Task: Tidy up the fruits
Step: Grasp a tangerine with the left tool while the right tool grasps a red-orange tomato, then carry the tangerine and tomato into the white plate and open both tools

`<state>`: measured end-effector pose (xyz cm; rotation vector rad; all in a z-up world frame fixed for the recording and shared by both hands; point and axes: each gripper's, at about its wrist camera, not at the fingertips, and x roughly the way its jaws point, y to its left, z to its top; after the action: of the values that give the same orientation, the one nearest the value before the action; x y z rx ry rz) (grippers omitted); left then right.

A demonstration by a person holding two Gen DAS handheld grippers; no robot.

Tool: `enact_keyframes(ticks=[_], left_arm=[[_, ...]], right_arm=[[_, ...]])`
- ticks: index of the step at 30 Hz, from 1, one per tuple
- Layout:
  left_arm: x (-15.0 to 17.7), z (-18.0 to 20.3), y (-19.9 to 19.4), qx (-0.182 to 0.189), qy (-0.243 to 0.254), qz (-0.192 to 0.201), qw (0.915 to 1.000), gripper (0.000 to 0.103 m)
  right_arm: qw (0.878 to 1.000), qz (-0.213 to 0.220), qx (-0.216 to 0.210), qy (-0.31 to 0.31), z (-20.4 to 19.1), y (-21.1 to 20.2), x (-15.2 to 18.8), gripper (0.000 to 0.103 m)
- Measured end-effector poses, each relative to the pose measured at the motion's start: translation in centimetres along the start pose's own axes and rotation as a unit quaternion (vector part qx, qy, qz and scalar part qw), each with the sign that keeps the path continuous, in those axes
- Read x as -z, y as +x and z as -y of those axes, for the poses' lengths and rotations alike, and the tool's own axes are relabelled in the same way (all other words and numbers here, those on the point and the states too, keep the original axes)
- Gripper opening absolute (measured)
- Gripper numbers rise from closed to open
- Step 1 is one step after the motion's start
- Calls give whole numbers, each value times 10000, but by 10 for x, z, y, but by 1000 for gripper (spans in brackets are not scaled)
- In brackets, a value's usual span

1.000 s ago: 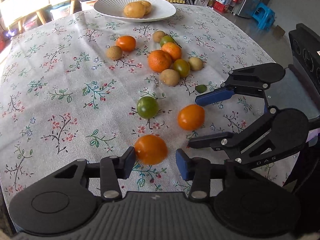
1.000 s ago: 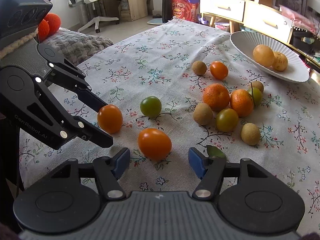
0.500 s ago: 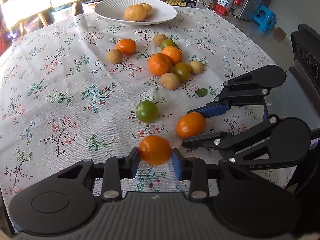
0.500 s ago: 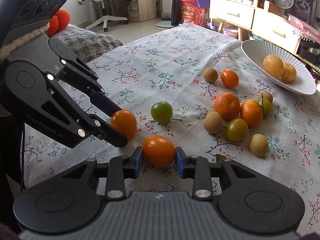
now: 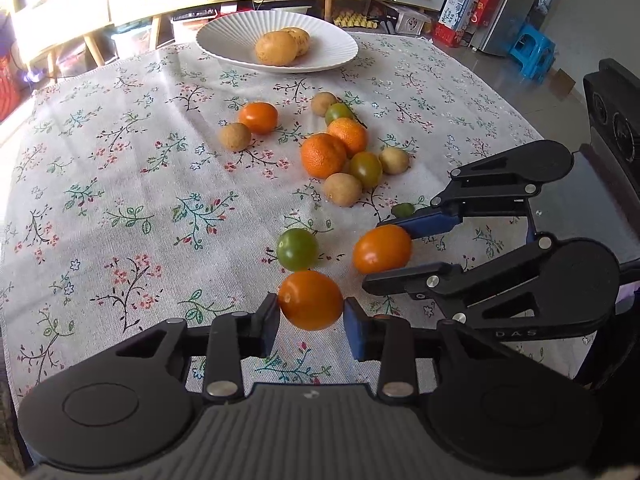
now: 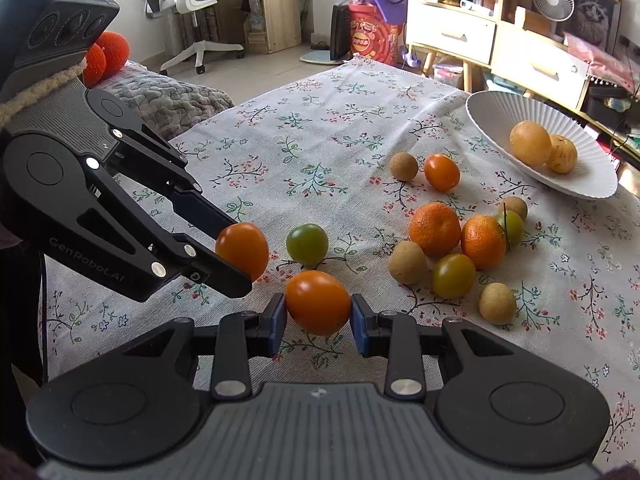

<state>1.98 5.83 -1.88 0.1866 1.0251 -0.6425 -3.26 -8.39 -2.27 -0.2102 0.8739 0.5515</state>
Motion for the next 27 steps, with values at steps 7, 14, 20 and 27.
enact_keyframes(ticks=[7, 14, 20, 27], left_arm=[[-11, 2, -2, -35, -85, 124, 9999, 31], [-32, 7, -2, -163, -156, 331, 9992, 31], [-53, 8, -3, -233, -266, 531, 9980, 31], [-72, 9, 4, -363, -423, 655, 9963, 31]], right_arm=[[9998, 118, 122, 131, 10, -5, -11, 31], [9985, 329, 330, 296, 25, -14, -28, 31], [9964, 502, 501, 468, 43, -19, -42, 31], [9936, 644, 654, 657, 62, -22, -51, 31]])
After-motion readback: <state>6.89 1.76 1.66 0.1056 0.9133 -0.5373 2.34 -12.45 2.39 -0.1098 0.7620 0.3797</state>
